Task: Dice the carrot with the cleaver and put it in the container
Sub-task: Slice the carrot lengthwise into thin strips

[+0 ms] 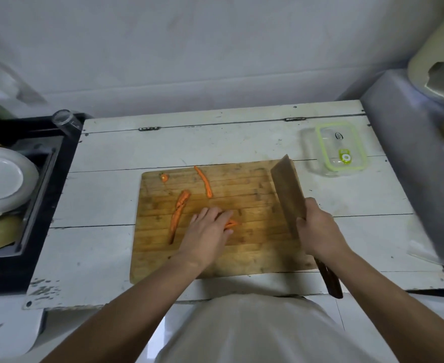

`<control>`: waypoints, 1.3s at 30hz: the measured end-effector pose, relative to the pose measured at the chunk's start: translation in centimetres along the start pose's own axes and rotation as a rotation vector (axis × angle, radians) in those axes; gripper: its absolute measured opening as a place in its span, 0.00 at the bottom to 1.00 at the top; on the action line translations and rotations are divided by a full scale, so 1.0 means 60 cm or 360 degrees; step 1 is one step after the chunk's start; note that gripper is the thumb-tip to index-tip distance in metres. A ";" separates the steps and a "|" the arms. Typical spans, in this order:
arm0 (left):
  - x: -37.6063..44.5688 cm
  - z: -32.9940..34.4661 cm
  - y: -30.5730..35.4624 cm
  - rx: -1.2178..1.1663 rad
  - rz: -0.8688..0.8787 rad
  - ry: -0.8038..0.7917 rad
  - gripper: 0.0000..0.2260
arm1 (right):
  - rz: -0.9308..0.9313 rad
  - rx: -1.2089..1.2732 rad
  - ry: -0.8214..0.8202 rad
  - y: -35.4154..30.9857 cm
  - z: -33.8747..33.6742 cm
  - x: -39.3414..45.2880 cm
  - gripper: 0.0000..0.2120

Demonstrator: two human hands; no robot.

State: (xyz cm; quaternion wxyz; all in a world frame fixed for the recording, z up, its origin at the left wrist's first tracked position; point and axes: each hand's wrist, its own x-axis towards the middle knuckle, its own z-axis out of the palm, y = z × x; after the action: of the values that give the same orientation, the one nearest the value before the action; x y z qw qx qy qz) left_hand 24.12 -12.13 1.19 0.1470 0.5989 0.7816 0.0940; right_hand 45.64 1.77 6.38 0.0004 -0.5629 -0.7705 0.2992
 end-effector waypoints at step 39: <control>0.010 -0.002 -0.014 -0.0004 0.0441 0.0256 0.16 | -0.0102 0.0111 -0.0200 0.015 -0.030 0.013 0.12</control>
State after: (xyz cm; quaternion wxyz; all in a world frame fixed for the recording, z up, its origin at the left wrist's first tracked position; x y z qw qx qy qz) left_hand 23.20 -11.75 0.95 0.0701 0.6914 0.7006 0.1619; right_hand 46.75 3.43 7.16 -0.0186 -0.5177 -0.7757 0.3604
